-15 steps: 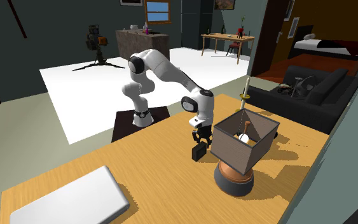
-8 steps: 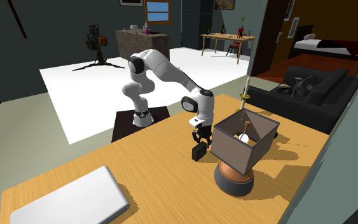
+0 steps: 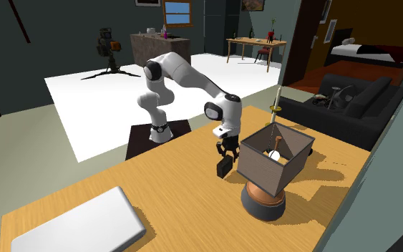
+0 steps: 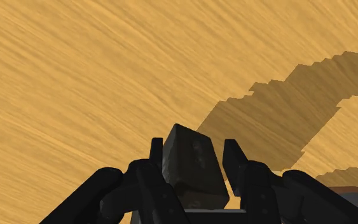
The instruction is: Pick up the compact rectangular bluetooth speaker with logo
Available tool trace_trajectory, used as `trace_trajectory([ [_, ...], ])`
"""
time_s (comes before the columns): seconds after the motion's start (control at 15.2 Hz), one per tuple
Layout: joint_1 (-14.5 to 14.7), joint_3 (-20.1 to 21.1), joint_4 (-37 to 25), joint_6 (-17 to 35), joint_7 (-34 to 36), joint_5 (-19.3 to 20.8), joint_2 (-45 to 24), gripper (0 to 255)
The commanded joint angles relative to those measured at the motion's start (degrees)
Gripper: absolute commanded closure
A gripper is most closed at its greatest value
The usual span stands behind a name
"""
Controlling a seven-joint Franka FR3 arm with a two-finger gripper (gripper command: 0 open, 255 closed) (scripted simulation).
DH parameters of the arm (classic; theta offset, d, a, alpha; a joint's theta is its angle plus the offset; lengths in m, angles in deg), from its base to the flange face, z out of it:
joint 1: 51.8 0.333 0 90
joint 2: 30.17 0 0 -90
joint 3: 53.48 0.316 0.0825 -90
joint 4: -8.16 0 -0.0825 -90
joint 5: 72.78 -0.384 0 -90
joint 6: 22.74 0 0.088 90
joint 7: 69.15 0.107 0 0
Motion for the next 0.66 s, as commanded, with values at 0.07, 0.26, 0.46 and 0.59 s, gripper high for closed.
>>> trace_trajectory([
  [0.07,-0.13,0.32,-1.07,-1.93,-0.36,-0.61,0.95,255],
  [0.26,-0.31,0.61,-2.07,-3.83,-0.76,-1.23,1.96,255],
  [0.46,-0.45,0.87,-3.2,-5.78,-1.13,-1.8,2.87,255],
  [0.59,-0.46,0.88,-3.25,-5.87,-1.15,-1.83,2.91,255],
])
